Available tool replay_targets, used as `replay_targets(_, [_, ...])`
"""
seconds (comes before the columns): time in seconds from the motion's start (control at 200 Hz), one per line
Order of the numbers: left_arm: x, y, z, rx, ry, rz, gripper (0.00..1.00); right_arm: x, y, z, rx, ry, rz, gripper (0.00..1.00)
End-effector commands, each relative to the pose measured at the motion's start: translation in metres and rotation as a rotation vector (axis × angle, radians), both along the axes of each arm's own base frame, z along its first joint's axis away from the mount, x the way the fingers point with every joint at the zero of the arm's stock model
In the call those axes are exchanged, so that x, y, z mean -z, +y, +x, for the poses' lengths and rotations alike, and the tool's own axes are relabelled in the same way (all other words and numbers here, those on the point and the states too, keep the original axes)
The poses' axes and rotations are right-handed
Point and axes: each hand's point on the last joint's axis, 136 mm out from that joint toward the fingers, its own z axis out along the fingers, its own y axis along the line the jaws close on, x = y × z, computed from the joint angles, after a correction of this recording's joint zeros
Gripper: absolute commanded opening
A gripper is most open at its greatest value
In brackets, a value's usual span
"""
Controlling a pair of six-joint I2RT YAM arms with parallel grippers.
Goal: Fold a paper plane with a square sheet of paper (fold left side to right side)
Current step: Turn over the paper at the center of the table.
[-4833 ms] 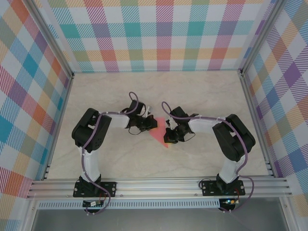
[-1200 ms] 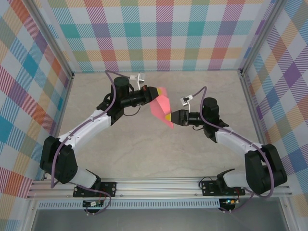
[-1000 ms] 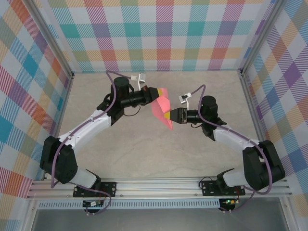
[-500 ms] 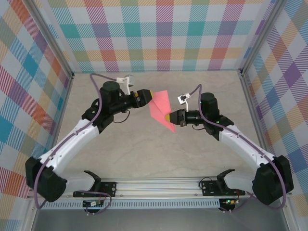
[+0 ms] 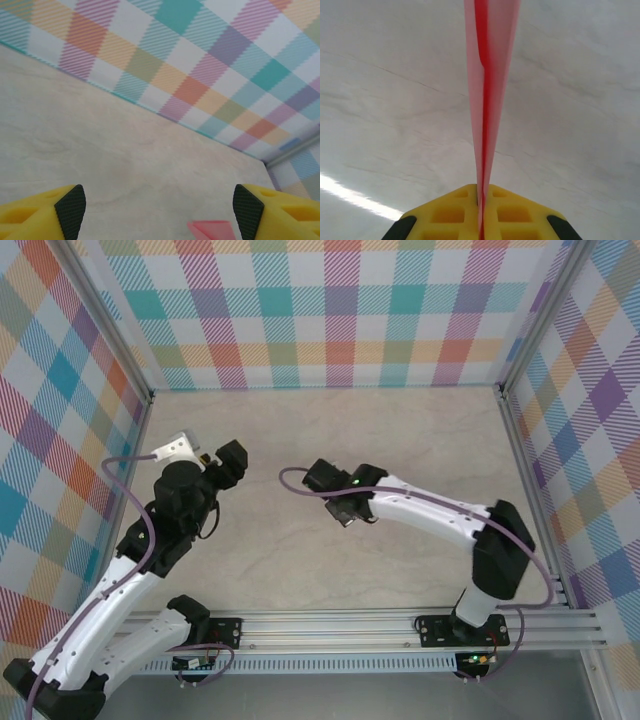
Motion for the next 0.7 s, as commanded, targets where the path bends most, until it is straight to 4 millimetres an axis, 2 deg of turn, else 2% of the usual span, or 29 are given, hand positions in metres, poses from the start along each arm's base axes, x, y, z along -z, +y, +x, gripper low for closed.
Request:
replay_targets(0.0, [0.006, 0.027, -0.007, -0.142, 0.008, 0.007, 0.82, -0.019, -0.033, 0.015, 0.001, -0.137, -0.342, 0.07])
replay_targets(0.17, [0.007, 0.026, -0.006, -0.144, 0.020, 0.012, 0.83, 0.012, -0.016, 0.024, -0.072, -0.112, -0.522, 0.07])
replay_targets(0.305, [0.008, 0.026, -0.006, -0.142, 0.031, 0.030, 0.83, 0.045, -0.003, 0.026, -0.133, -0.057, -0.618, 0.07])
replay_targets(0.495, [0.008, 0.025, -0.005, -0.136, 0.034, 0.037, 0.83, 0.076, 0.001, 0.024, -0.161, -0.013, -0.687, 0.09])
replay_targets(0.545, [0.008, 0.024, -0.005, -0.133, 0.034, 0.036, 0.83, 0.082, 0.001, 0.022, -0.165, -0.004, -0.696, 0.11])
replay_targets(0.695, [0.011, 0.021, -0.003, -0.121, 0.044, 0.044, 0.83, 0.104, 0.003, 0.007, -0.184, 0.088, -0.648, 0.27])
